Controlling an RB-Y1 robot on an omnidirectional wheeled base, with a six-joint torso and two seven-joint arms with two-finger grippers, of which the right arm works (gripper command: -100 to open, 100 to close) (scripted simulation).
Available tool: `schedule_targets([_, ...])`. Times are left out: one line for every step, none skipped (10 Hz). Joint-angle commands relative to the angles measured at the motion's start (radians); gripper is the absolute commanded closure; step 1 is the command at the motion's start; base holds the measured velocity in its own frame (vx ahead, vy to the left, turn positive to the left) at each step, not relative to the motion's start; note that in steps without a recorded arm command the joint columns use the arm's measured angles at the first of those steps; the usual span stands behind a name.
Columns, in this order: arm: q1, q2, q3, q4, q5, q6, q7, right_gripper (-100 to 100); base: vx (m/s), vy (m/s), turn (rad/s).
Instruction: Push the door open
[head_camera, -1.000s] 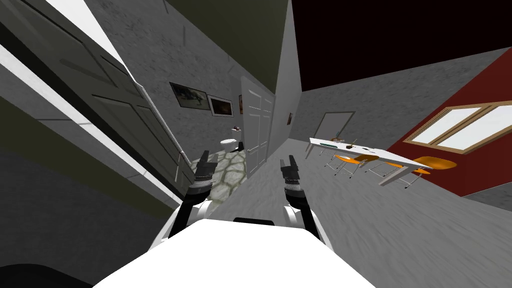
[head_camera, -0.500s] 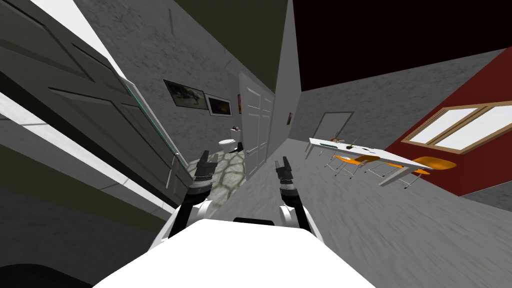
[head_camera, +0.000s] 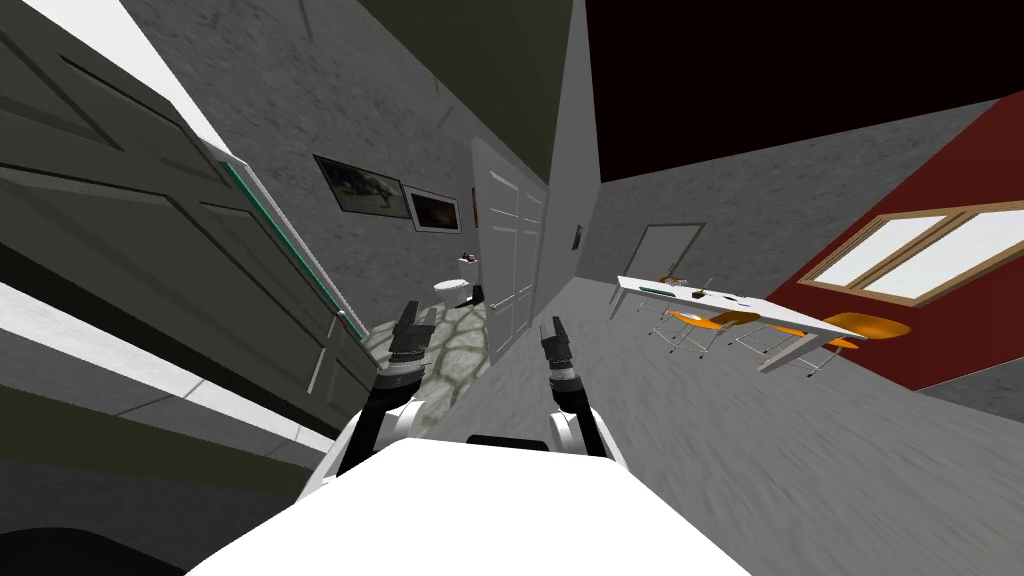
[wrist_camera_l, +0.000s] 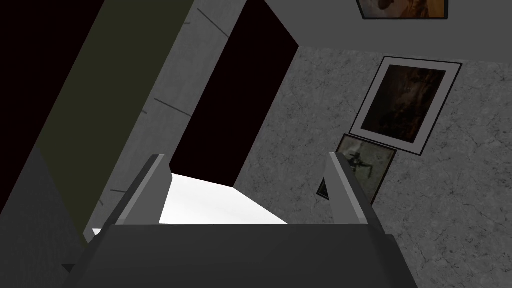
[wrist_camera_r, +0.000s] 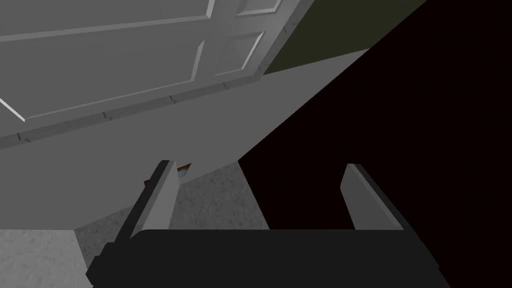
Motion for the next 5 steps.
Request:
schedule_targets([-0.011, -0.008, 0.022, 0.033, -0.002, -0.013, -0.002, -100, 0.089, -0.010, -0.025])
schedule_targets([-0.027, -0.015, 0.050, 0.074, -0.003, -0.024, -0.004, -100, 0.118, -0.010, -0.051])
schedule_targets([-0.035, -0.018, 0.064, 0.095, -0.003, -0.029, -0.005, -100, 0.152, -0.005, -0.039])
schedule_targets([-0.044, -0.021, 0.079, 0.115, -0.004, -0.035, -0.005, -100, 0.140, 0.013, -0.025])
schedule_targets([-0.052, -0.024, 0.094, 0.137, -0.004, -0.041, -0.006, -100, 0.115, 0.013, -0.026])
